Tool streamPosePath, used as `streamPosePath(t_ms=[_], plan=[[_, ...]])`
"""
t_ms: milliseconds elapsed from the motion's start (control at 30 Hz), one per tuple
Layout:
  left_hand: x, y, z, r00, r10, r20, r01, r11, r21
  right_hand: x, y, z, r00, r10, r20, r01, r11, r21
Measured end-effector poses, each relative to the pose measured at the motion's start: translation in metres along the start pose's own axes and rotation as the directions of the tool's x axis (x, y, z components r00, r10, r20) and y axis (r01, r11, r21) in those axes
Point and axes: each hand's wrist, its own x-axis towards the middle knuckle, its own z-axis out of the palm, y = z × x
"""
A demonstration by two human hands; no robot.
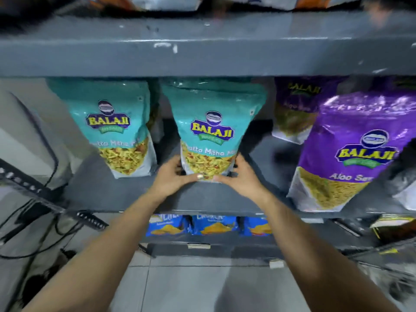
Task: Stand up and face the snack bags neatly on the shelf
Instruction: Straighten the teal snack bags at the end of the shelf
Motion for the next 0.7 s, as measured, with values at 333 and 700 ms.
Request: streamPosePath(t_ms=[333,700], plan=[[-0.059,-0.011,0.026,0.991,-0.023,-0.131,0.025,1.000,0.011,-0.064,0.009,-0.010,1.000,-0.005,0.006,0.005,1.000,-0.020],[-0.070,-0.002,0.030,0.989,-0.054,-0.141,0.048,0.998,-0.049,-0.072,0.004,-0.014,0.998,0.034,0.048,-0.032,0.999,-0.044]])
